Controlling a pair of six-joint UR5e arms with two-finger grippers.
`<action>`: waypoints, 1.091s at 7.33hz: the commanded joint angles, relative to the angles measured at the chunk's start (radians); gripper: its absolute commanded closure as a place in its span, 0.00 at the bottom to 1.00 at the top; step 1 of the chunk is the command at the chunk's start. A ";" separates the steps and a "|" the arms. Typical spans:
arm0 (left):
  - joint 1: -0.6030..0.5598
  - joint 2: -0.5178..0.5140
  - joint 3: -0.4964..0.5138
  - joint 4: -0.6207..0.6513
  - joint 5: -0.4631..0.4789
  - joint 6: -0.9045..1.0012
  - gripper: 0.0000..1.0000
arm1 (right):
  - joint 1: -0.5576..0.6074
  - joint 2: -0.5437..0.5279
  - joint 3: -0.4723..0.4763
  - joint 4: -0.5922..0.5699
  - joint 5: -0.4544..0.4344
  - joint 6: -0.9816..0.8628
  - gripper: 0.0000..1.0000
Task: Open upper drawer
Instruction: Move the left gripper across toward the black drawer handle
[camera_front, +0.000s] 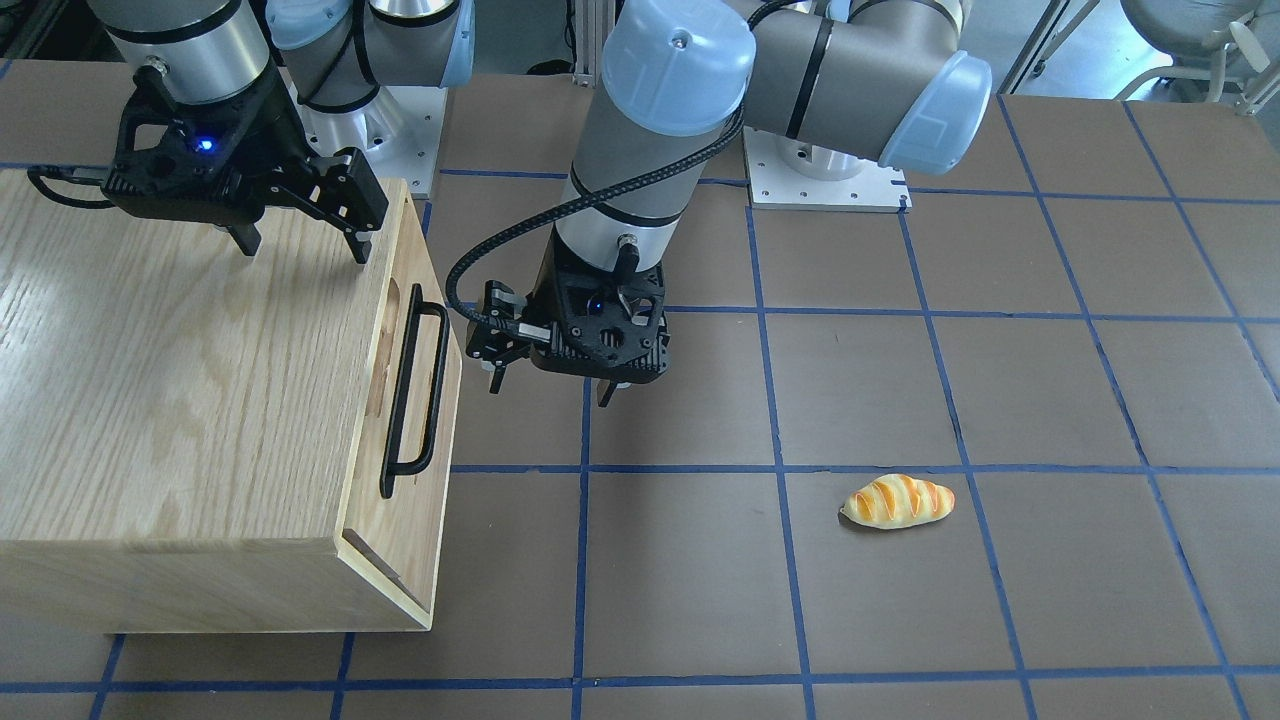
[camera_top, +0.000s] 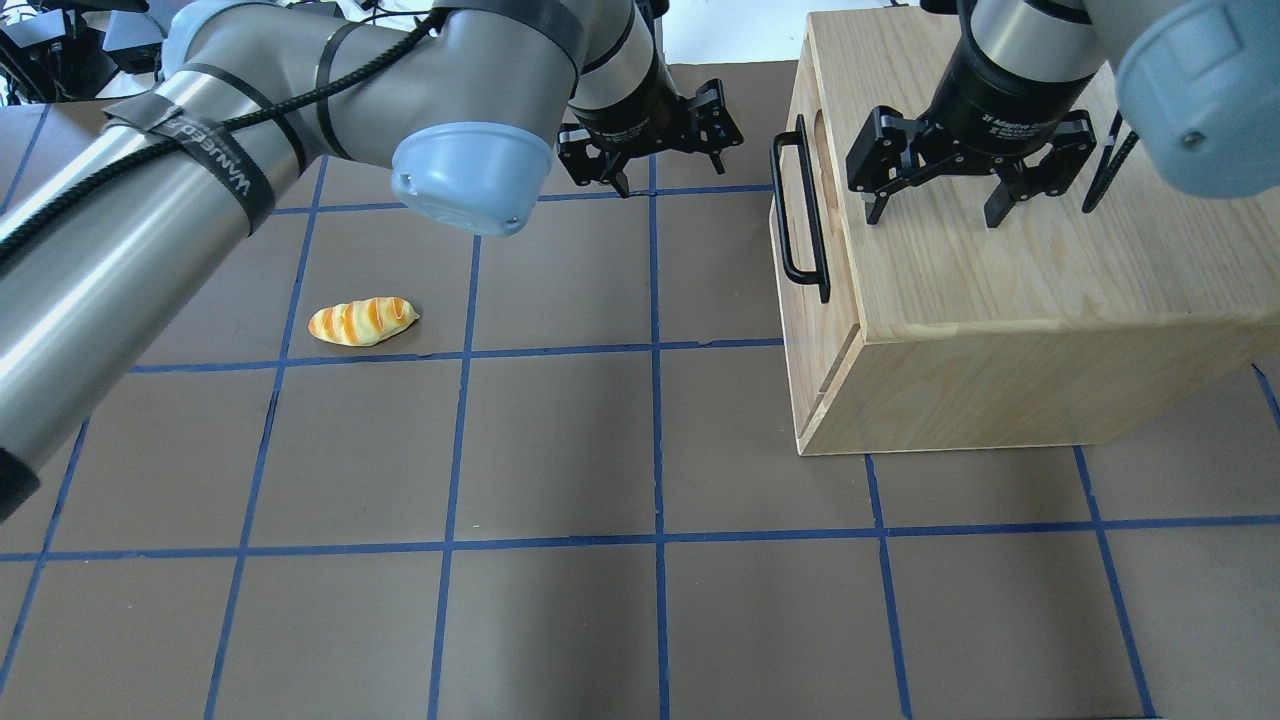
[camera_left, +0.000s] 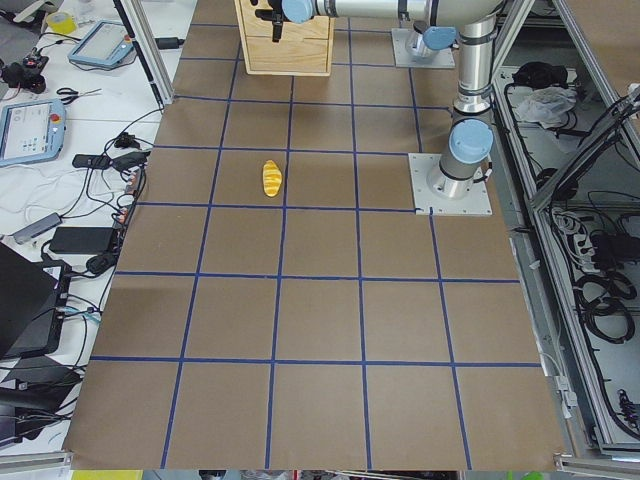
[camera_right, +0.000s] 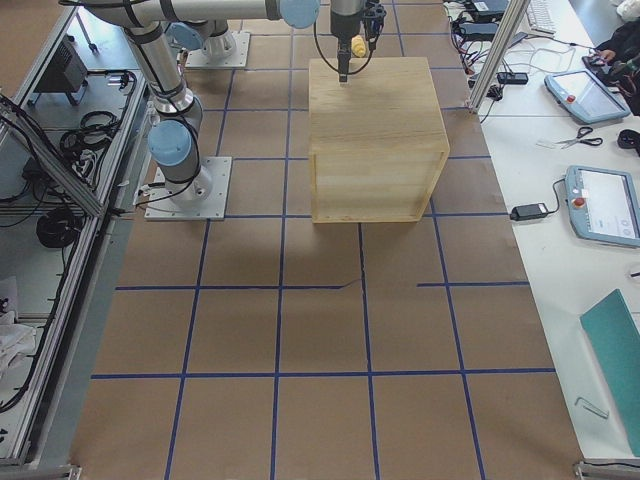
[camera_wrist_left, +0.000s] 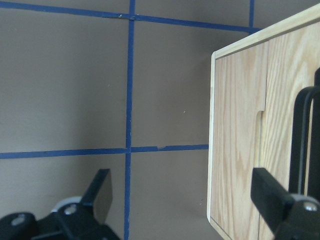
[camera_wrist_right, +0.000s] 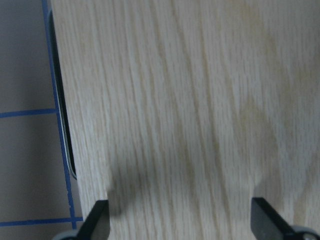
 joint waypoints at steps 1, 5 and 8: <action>-0.022 -0.037 0.016 0.040 -0.026 -0.047 0.00 | 0.000 0.000 0.000 0.000 0.000 0.000 0.00; -0.035 -0.054 0.021 0.049 -0.048 -0.051 0.00 | 0.000 0.000 0.000 0.000 0.000 0.000 0.00; -0.048 -0.077 0.021 0.081 -0.048 -0.086 0.00 | 0.000 0.000 0.000 0.000 0.001 0.000 0.00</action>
